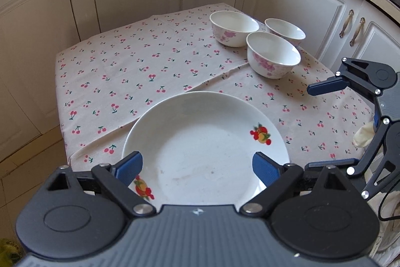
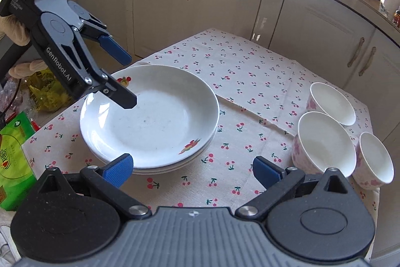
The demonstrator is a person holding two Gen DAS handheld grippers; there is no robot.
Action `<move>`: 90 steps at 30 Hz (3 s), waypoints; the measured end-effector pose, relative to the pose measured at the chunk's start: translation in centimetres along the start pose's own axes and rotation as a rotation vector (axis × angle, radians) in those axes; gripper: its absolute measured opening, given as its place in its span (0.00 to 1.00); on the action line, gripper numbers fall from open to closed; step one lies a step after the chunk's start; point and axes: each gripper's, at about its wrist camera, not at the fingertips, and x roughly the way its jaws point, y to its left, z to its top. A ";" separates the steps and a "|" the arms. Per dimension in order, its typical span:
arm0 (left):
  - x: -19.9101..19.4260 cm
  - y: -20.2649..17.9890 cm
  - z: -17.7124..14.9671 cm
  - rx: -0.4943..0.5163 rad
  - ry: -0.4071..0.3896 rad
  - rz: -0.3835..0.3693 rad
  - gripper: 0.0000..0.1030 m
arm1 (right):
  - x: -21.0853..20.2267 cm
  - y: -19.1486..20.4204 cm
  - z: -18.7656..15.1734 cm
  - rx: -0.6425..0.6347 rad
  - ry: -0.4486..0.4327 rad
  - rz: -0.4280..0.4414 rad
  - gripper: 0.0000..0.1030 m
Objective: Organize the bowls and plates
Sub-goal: 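Open the left tool and withdraw from the plate stack, then reach the left tool to a white bowl and grasp its rim, then lift and carry the held white bowl toward the plate stack with the left tool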
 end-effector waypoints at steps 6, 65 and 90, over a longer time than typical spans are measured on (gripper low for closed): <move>-0.8 -3.5 0.0 0.054 -0.065 0.000 0.97 | -1.2 -0.5 -1.1 0.048 -0.045 -0.081 1.00; 15.3 -10.4 13.9 0.125 -0.119 -0.050 0.99 | 3.3 -13.6 -5.7 0.137 -0.089 -0.266 1.00; 17.6 -11.1 14.7 0.153 -0.051 -0.128 0.78 | 4.6 -14.5 -4.9 0.153 -0.122 -0.221 0.82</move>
